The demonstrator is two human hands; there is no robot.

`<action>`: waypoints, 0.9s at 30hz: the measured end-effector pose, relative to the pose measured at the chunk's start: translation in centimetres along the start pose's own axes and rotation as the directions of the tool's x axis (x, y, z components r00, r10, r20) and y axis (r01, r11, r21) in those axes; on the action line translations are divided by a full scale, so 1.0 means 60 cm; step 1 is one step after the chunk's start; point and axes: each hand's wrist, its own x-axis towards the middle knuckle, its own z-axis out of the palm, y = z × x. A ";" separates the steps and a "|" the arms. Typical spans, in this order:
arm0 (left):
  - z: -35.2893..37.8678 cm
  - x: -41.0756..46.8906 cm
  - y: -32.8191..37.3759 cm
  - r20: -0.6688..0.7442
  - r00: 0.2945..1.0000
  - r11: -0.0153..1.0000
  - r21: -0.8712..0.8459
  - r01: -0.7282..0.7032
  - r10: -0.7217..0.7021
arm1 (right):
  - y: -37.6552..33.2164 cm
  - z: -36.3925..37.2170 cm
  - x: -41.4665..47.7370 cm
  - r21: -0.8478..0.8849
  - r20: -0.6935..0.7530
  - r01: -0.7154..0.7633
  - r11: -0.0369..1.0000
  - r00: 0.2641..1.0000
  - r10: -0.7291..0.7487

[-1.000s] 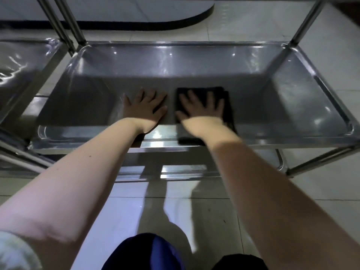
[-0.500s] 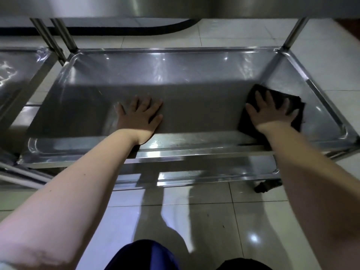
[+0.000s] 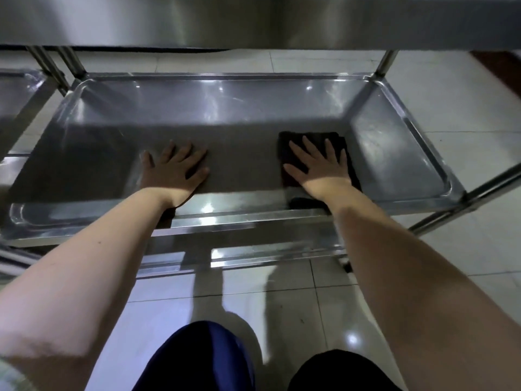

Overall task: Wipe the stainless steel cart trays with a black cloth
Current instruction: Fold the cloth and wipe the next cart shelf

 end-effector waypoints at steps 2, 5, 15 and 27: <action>0.003 0.002 -0.001 -0.013 1.000 1.000 0.007 0.002 -0.002 | 0.105 -0.014 -0.002 0.003 0.011 -0.128 0.992 0.992 0.128; 0.006 0.003 0.004 -0.028 0.999 1.000 0.009 0.018 -0.018 | 0.208 -0.029 -0.010 0.023 0.026 -0.307 0.952 0.952 0.306; -0.016 -0.001 0.029 0.033 0.999 0.994 0.103 0.031 -0.034 | -0.100 0.018 -0.019 -0.016 0.021 0.072 0.997 0.997 -0.071; 0.023 0.022 0.136 -0.022 0.998 0.999 -0.011 0.053 -0.053 | 0.084 -0.019 -0.009 0.020 0.012 -0.085 0.996 0.996 0.084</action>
